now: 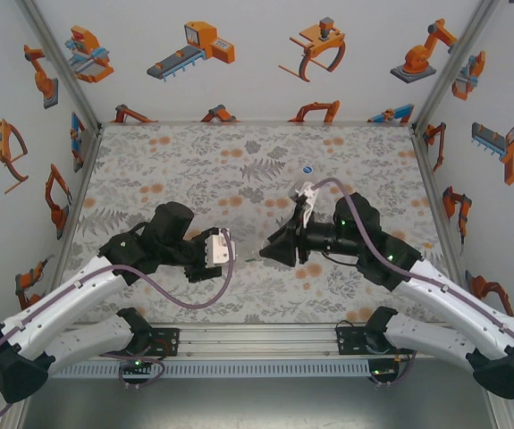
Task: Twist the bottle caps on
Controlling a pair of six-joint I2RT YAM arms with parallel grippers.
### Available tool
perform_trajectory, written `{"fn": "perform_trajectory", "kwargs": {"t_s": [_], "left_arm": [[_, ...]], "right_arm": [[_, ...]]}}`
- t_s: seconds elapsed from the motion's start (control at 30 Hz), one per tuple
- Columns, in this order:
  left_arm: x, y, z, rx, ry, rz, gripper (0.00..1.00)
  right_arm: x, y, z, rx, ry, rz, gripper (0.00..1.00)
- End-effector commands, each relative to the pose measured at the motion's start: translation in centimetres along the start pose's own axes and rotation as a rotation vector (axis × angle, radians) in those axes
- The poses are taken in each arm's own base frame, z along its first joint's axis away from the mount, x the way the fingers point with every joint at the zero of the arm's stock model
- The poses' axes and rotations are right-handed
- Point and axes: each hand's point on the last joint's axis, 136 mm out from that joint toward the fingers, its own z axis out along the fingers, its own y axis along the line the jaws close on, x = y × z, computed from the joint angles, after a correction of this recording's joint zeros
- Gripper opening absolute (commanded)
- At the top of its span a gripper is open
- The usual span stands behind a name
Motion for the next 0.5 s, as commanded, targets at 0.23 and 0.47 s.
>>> {"fn": "perform_trajectory", "kwargs": {"t_s": [0.23,0.47], "left_arm": [[-1.4,0.0,-0.2,0.014,-0.053,0.028,0.0],[-1.1,0.1,-0.2,0.008,-0.038,0.024,0.0]], "right_arm": [[3.5,-6.6,2.4,0.231,-0.088,1.026,0.03],[0.7,-5.4,1.7,0.22,-0.085,0.782,0.41]]}}
